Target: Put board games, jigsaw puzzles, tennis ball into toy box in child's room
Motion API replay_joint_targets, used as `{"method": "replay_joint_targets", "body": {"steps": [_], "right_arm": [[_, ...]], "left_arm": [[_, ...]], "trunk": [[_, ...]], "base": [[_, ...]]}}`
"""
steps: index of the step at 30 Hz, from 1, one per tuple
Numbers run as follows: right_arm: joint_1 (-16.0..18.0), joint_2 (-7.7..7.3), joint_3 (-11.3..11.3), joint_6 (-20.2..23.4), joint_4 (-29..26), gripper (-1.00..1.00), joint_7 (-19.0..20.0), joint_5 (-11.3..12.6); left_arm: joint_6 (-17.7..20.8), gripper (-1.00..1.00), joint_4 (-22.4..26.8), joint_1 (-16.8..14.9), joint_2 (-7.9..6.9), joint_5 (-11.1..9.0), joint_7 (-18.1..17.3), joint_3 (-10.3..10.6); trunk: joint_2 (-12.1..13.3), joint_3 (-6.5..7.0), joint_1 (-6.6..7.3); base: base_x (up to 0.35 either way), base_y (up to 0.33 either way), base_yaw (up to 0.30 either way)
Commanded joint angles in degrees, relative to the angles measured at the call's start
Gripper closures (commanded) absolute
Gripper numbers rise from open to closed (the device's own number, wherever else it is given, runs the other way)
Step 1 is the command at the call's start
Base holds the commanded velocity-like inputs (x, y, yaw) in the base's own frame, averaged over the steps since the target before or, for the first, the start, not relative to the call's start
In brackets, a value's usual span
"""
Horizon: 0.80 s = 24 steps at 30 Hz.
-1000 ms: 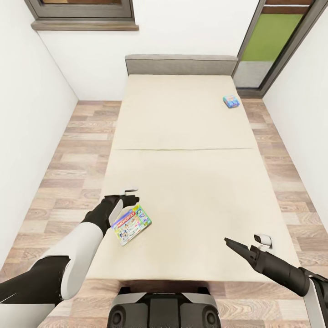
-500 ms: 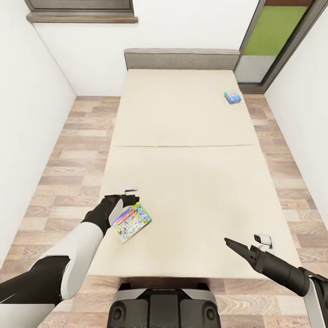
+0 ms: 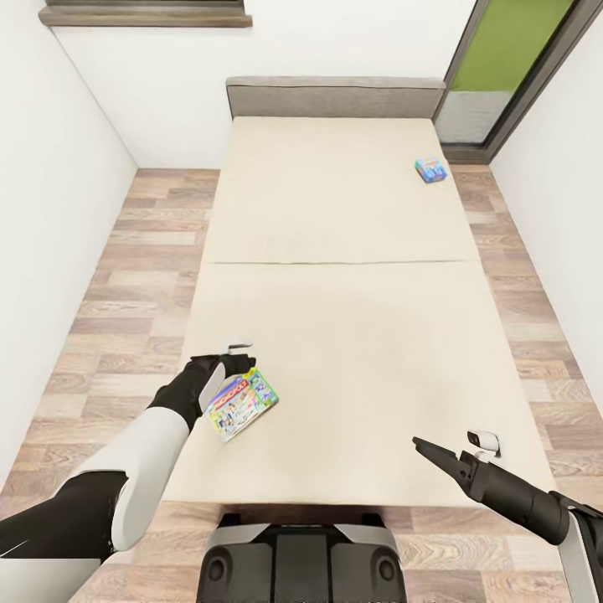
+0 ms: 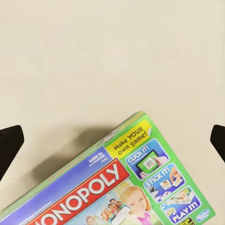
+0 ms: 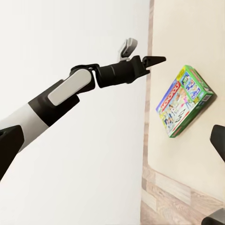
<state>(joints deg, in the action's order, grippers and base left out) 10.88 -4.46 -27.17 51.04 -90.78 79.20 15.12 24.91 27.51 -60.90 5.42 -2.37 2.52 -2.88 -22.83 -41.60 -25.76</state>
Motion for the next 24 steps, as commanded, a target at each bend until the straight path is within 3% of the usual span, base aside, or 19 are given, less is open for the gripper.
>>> {"method": "replay_joint_targets", "body": {"steps": [1,24], "right_arm": [[0.0,0.00,0.0,0.5,0.0,-1.00,0.1,0.1],[0.0,0.06,0.0,0.4,0.0,-1.00,0.0,0.1]], "left_arm": [[0.3,-1.00,0.2,0.0,0.05,-0.3,0.2,-0.3],[0.6,-1.00,3.2,0.0,-0.10,-0.3,0.1,-0.2]], "trunk": [[-0.1,-0.16,-0.03],[-0.1,-2.30,-0.03]], "base": [[0.000,0.000,0.000],[0.000,0.000,0.000]]}}
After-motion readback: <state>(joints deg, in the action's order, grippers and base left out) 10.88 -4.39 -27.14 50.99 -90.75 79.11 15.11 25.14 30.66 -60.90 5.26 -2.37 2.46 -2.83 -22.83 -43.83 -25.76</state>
